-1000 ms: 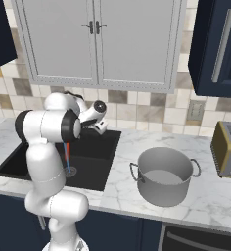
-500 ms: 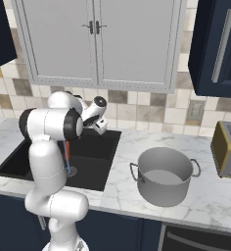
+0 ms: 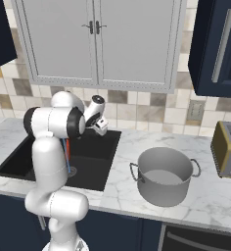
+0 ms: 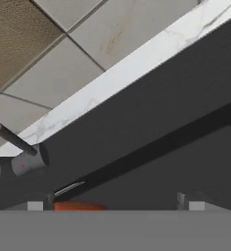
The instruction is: Dump the carrot from the pot into the sink. Then turn on the water and wash the carrot. Then turn off the water and put the carrot back in the pot.
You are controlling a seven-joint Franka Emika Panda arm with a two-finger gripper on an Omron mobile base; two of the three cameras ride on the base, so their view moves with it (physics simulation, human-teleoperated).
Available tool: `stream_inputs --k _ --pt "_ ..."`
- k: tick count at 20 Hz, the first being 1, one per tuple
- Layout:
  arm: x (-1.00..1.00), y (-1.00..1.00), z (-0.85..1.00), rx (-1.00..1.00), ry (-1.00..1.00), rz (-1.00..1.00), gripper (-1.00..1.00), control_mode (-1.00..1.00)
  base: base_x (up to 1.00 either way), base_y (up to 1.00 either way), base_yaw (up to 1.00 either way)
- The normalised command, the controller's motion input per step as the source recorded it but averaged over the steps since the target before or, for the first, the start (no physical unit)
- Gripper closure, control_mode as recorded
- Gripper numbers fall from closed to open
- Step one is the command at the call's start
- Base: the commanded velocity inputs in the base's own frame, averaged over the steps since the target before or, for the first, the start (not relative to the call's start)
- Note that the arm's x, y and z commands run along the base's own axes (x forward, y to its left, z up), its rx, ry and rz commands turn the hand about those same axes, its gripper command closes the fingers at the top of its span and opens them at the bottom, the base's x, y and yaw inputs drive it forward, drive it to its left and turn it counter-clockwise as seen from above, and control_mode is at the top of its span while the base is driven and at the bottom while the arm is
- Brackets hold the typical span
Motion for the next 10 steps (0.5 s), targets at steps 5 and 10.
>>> stream_inputs --k 5,10 --pt "0.04 0.07 -0.06 -0.05 0.01 0.0 -1.0 -1.0 0.0 0.0 0.0" --pt "0.24 0.09 0.0 -0.02 0.01 0.0 -1.0 -1.0 0.0 0.0 0.0"
